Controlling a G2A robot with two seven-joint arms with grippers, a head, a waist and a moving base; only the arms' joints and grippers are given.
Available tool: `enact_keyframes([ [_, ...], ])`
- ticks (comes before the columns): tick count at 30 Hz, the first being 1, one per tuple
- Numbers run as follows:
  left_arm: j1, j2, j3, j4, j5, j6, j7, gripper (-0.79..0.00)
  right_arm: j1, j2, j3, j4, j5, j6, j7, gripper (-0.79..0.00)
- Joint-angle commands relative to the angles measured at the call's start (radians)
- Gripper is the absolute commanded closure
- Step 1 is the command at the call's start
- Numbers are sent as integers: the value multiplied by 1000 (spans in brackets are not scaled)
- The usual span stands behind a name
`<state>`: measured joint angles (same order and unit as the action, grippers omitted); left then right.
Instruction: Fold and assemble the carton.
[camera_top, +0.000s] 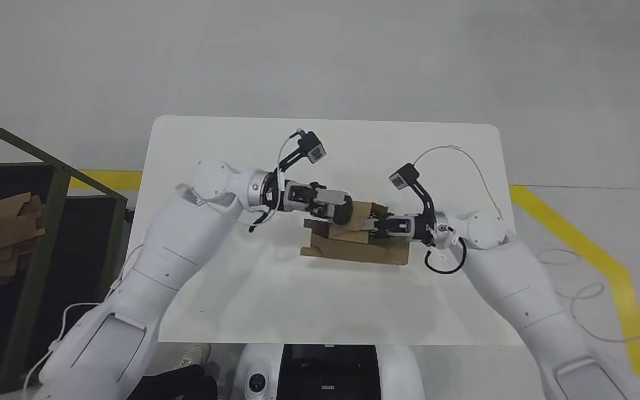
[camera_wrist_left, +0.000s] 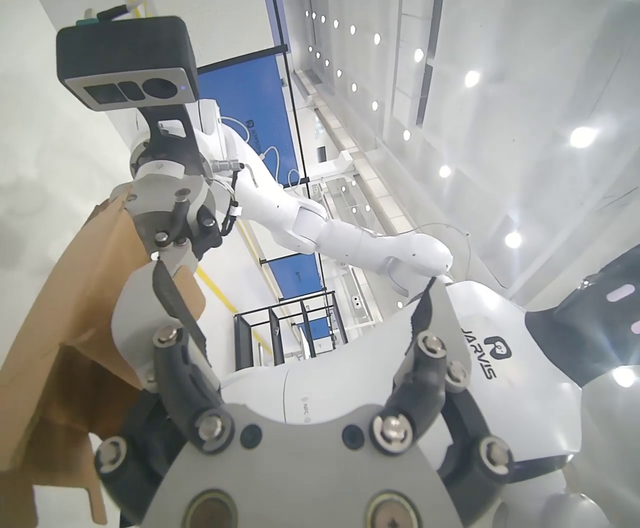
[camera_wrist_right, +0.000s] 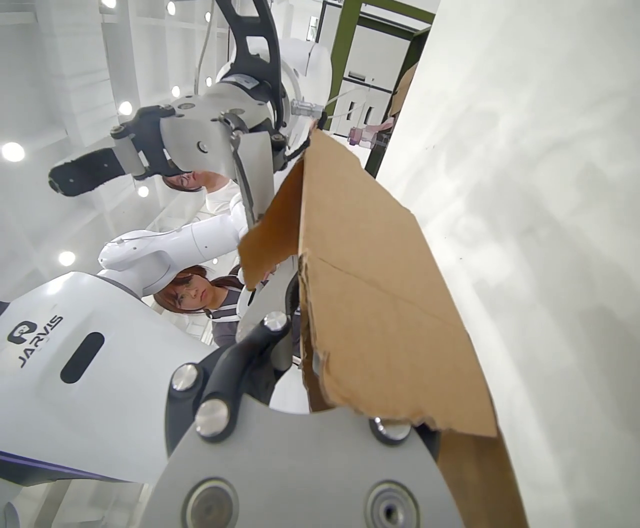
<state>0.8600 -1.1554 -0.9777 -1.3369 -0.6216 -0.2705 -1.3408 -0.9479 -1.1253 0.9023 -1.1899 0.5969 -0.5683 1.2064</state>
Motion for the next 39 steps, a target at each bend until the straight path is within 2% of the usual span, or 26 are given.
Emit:
enact_keyframes([
  [1, -2, -1, 8, -7, 24, 2, 3, -785, -3, 0, 3, -7, -4, 3, -3, 0],
  [8, 12, 6, -26, -28, 37, -11, 37, -785, -11, 0, 18, -17, -9, 11, -9, 0],
  [16, 87, 30, -119, -91, 32, -16, 52, -785, -24, 8, 61, -12, -5, 10, -16, 0],
  [23, 138, 45, -159, -105, 52, 22, 60, -785, -38, 14, 89, -29, -2, 17, -8, 0],
  [39, 117, 46, -162, -47, 74, 34, 95, -785, -53, 7, 68, -96, 4, 28, 65, 0],
])
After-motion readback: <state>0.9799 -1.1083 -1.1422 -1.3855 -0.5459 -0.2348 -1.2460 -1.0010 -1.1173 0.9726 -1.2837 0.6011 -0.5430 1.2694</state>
